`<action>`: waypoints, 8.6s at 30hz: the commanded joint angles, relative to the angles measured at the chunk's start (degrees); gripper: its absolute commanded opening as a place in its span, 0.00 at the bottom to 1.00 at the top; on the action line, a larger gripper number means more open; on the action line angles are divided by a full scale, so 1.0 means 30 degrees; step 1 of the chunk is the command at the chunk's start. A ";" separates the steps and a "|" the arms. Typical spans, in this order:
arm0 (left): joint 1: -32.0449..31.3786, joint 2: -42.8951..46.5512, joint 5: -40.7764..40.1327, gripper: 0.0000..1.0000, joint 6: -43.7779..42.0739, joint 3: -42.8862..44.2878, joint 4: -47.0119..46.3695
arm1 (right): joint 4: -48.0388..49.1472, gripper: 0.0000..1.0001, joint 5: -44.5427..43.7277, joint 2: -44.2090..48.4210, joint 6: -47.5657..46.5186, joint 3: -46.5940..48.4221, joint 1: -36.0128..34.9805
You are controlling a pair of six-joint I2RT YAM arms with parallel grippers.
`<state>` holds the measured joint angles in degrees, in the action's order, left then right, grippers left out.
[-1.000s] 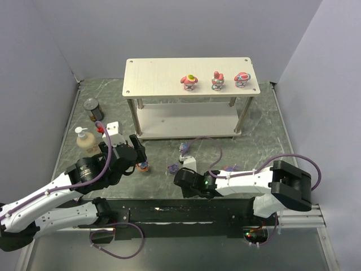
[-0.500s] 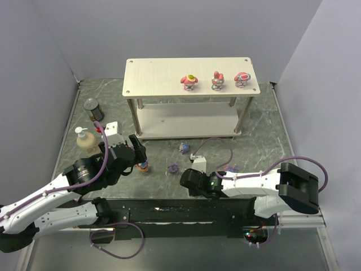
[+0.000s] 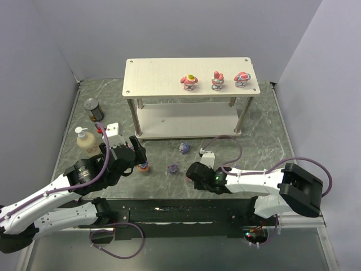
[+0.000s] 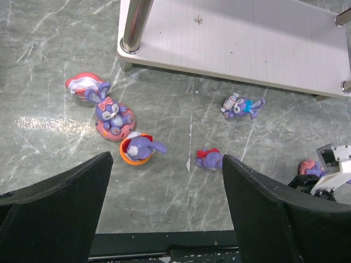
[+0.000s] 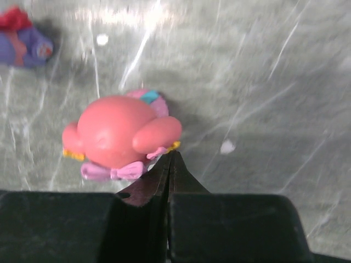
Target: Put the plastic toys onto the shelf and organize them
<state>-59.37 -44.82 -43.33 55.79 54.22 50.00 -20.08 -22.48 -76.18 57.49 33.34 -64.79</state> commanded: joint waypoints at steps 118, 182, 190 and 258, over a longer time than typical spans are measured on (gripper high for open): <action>0.0133 0.1258 0.0997 0.94 -0.0227 -0.1168 -0.1519 | -0.1950 0.81 -0.5222 -0.7828 0.2397 0.4442 -0.2073; 0.0104 0.3806 0.0411 0.95 0.1091 -0.1080 0.1322 | -1.0505 0.40 -0.4725 -0.3842 -1.3275 2.4913 0.0942; 0.0133 0.3719 0.0323 0.95 0.1120 -0.1080 0.1351 | -0.9832 0.40 -0.4198 -0.5395 -1.4709 2.7702 0.1968; 0.0104 0.4070 0.0147 0.97 0.1266 -0.1197 0.1352 | -1.0093 0.63 -0.1970 -1.2632 -1.4771 3.4998 0.4957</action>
<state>-59.27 -33.12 -41.50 58.94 50.43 54.35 -48.69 -29.54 -111.87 12.60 135.33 -50.98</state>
